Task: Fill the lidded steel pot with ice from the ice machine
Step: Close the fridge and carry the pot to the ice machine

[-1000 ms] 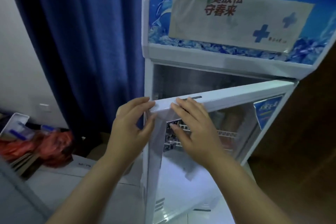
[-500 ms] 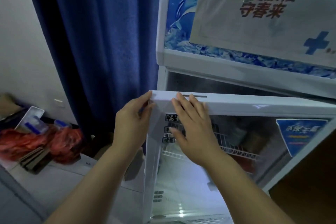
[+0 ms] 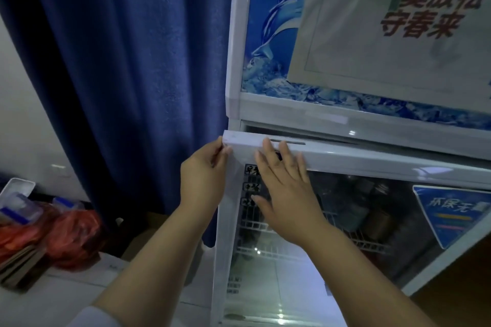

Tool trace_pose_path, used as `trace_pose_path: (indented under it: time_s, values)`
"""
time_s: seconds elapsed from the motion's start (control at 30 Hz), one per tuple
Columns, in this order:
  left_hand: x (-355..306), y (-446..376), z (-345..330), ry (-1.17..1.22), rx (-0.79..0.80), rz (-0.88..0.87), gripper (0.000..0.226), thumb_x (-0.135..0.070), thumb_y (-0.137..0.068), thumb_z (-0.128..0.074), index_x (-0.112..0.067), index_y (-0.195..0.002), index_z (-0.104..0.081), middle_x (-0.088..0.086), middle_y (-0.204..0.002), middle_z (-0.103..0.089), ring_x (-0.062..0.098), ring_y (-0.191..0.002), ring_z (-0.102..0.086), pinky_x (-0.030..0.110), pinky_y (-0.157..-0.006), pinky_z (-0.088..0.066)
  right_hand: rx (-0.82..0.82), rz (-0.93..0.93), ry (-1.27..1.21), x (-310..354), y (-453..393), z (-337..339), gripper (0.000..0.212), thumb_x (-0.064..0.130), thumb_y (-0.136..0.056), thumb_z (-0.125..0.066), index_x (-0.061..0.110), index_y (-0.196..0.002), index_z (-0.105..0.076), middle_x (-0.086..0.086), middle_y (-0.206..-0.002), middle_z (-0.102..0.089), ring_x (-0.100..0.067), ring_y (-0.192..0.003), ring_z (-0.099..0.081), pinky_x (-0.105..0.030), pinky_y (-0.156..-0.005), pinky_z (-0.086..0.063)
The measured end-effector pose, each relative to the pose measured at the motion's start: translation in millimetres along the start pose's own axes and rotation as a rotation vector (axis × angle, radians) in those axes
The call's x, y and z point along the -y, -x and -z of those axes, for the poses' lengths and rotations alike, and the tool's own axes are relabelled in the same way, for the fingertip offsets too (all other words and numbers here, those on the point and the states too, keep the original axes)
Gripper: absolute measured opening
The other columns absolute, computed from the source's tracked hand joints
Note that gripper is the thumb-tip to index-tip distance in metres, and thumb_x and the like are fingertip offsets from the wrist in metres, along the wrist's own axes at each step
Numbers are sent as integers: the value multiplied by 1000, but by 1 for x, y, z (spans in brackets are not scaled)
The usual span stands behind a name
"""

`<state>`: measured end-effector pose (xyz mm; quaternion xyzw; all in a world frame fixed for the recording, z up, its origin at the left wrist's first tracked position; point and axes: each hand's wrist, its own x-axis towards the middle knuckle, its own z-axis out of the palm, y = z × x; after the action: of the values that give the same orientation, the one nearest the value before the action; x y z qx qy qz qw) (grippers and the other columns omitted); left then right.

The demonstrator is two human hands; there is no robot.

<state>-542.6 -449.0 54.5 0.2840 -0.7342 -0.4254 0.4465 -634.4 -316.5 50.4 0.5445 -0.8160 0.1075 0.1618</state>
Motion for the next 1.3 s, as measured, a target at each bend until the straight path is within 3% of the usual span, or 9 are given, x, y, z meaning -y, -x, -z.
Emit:
trace_pose_path:
  time_s: [0.1,0.27,0.4,0.6,0.7,0.83,0.97,1.1,1.3]
  values:
    - [6,-16,-7,12,7,20,23,-28,-94,-54,-28,-114,-66,-23,-87,-63,-19,-79,-55,-4,-68,-37,59,-15,-14,-4,-9,-6,80,37,-97,-46,21,-143,18,11,-146,39,-11,-134,40,-40,-110,24]
    - [14,-35,-15,37,33,33,26,-29,-93,-55,-25,-116,-66,-18,-98,-65,-26,-78,-51,-6,-67,-34,53,-37,-3,-11,-20,-15,83,36,-92,-53,17,-146,7,9,-153,25,-12,-137,33,-39,-111,20]
    - [19,-43,-18,71,50,59,29,-31,-91,-57,-23,-119,-66,-12,-110,-67,-11,-93,-58,-3,-76,-40,46,-32,-11,-15,-25,-17,81,40,-93,-48,19,-146,9,10,-153,25,-11,-137,34,-36,-111,22]
    - [19,-47,-16,126,65,59,26,-27,-90,-60,-21,-115,-67,-11,-103,-69,-12,-91,-58,5,-82,-45,81,-54,-18,-13,-26,-12,81,42,-97,-45,24,-144,18,13,-151,32,-13,-136,38,-37,-113,22]
    - [16,-45,-13,91,82,40,25,-26,-92,-58,-22,-114,-67,-14,-100,-68,-15,-88,-56,1,-78,-43,84,-50,-47,-12,-24,-8,78,44,-97,-43,25,-148,12,13,-152,30,-14,-137,36,-36,-114,21]
    - [14,-36,-5,8,169,20,23,-24,-92,-57,-25,-114,-63,-20,-91,-63,-12,-82,-56,-1,-68,-41,-40,-22,-239,-11,-22,-2,64,41,-93,-53,21,-149,-28,9,-159,-8,-11,-143,13,-38,-119,5]
    - [21,-19,8,-30,208,80,20,-29,-89,-60,-24,-108,-65,-15,-96,-65,-3,-89,-59,14,-75,-47,-136,-77,-386,-6,-17,7,50,36,-91,-60,21,-137,-49,7,-145,-43,-9,-142,-17,-24,-113,-14]
    - [20,9,25,-35,222,112,6,-30,-87,-63,-33,-92,-65,-17,-88,-66,0,-84,-61,20,-74,-49,-156,-152,-507,4,-1,14,37,34,-90,-61,23,-125,-59,9,-126,-57,-11,-120,-46,-22,-97,-35]
    - [15,60,59,-3,144,168,8,-27,-86,-64,-32,-93,-65,-10,-89,-68,3,-86,-63,26,-79,-52,-61,-226,-718,22,30,11,20,35,-89,-63,28,-107,-66,14,-105,-65,-4,-99,-58,-31,-90,-50]
